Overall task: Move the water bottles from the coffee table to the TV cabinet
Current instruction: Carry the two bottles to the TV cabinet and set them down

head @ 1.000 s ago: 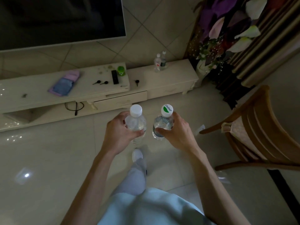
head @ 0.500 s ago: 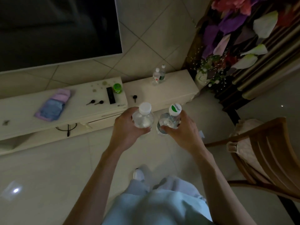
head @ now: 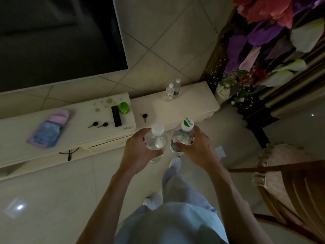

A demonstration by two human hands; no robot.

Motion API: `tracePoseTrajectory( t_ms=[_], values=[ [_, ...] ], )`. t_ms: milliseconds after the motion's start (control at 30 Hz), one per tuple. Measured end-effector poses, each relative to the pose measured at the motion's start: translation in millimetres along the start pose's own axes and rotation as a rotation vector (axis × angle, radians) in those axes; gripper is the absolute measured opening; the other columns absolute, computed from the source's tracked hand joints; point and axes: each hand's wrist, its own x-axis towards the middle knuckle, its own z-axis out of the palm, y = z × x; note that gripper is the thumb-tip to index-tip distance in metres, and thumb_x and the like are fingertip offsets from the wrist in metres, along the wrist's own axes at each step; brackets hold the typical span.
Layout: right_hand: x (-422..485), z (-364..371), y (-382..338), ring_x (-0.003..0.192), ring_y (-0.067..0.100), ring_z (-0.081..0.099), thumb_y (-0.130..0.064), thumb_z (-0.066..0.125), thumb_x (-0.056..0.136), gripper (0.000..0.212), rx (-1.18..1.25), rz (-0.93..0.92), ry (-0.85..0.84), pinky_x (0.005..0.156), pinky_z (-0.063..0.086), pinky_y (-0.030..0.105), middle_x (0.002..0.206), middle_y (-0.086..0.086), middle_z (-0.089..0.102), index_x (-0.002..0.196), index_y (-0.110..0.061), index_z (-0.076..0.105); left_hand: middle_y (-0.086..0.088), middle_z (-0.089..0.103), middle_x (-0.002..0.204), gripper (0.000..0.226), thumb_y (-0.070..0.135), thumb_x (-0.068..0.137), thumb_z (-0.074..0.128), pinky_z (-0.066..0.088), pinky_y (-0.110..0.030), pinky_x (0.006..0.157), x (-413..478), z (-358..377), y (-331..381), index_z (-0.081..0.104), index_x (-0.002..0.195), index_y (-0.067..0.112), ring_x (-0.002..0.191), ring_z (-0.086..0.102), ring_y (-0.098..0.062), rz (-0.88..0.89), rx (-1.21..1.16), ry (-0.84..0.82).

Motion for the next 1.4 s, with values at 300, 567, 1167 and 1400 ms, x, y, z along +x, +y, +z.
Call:
tracePoseTrajectory(
  t_ms=[300, 567, 1167, 1400],
  values=[
    [131.0, -53.6, 7.7, 0.079, -0.004, 0.05, -0.026, 0.082, 0.074, 0.049, 0.021, -0.042, -0.042, 0.066, 0.033, 0.004, 0.089, -0.021, 0.05, 0.104, -0.034, 0.044, 0.006, 0.065, 0.118, 0.076, 0.031, 0.059, 0.091, 0.052, -0.03, 0.09, 124.1, 35.3, 46.5, 0.056, 0.126, 0.024, 0.104, 0.062, -0.014, -0.044, 0.025, 0.025],
    [226.9, -53.2, 30.7, 0.098, 0.008, 0.053, -0.033, 0.084, 0.068, 0.073, -0.024, -0.022, -0.099, 0.079, 0.042, 0.019, 0.107, -0.011, 0.054, 0.129, -0.018, 0.045, 0.0, 0.064, 0.118, 0.074, 0.027, 0.061, 0.089, 0.052, -0.036, 0.089, 200.2, 56.1, 42.9, 0.055, 0.126, 0.018, 0.103, 0.061, -0.019, -0.089, 0.053, 0.067],
    [405.9, 91.6, 185.4, 0.104, 0.007, 0.053, -0.041, 0.084, 0.069, 0.062, -0.053, 0.13, -0.047, 0.077, 0.04, 0.009, 0.109, -0.014, 0.05, 0.121, -0.022, 0.054, -0.005, 0.06, 0.113, 0.059, 0.015, 0.06, 0.089, 0.03, -0.007, 0.069, 413.6, 199.3, -117.2, 0.06, 0.112, 0.011, 0.093, 0.053, -0.01, -0.2, 0.145, -0.023],
    [485.0, 132.2, 236.8, 0.108, 0.009, 0.048, -0.028, 0.086, 0.066, 0.067, -0.044, 0.179, 0.051, 0.072, 0.036, 0.004, 0.11, -0.011, 0.048, 0.124, -0.021, 0.053, -0.003, 0.063, 0.114, 0.062, 0.007, 0.058, 0.087, 0.032, 0.001, 0.067, 492.5, 251.2, -166.2, 0.062, 0.115, 0.013, 0.094, 0.054, -0.009, -0.136, 0.163, -0.02]
  ],
)
